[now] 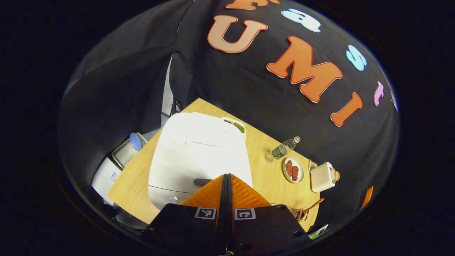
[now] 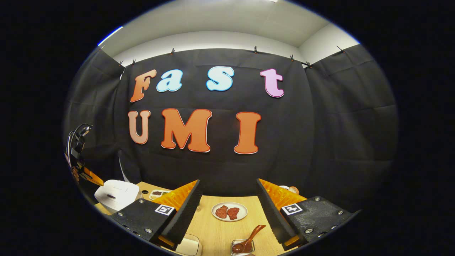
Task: Close the left gripper, press the button to open the rice cooker; take a wooden spoon from the chopstick holder with the right hand, scoop a spoonful of rice and pour it into the rice cooker, then put the wooden spoon back into the chopstick holder.
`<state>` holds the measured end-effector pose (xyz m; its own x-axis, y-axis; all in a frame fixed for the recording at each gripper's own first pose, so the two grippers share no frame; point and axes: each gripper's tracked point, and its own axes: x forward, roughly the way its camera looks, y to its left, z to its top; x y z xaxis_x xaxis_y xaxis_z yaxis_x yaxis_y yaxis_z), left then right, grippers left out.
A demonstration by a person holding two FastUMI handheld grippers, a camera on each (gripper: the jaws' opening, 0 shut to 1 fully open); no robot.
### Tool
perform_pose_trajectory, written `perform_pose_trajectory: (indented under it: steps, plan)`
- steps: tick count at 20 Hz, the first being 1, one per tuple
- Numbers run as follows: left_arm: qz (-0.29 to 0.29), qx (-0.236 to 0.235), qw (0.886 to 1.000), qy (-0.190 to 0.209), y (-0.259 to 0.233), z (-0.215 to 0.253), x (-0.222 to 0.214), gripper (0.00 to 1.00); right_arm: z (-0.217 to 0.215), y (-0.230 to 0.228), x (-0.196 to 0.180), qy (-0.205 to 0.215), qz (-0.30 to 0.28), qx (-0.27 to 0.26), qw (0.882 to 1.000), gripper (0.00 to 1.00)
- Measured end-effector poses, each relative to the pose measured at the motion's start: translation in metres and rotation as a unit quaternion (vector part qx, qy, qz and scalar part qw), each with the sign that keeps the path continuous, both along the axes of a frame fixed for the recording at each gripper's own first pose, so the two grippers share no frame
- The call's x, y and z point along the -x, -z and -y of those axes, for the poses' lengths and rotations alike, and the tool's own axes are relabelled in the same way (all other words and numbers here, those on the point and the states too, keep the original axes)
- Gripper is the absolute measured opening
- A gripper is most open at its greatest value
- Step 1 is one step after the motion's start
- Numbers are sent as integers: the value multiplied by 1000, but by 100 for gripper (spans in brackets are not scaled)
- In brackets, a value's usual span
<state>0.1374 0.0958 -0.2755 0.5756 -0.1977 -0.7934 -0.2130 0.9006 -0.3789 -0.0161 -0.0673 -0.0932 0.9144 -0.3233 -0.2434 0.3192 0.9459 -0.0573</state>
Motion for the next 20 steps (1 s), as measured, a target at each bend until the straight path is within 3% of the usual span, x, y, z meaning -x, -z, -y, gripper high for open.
perform_pose_trajectory:
  steps: [1,4,13,17,20]
  plan:
    - [-19,15,1000,-2,12,1,-1,5,3,3,5,7,-6,1,1000,94]
    - [-65,26,998,-5,36,-4,-5,5,10,10,16,22,-22,6,999,94]
    - [-112,15,994,-16,75,-16,4,6,13,26,25,28,-50,7,998,94]
    - [-90,14,996,-16,66,-14,3,5,8,34,16,13,-56,-8,998,94]
    - [6,3,1000,-15,28,-12,-15,6,10,47,11,6,-67,-23,997,94]
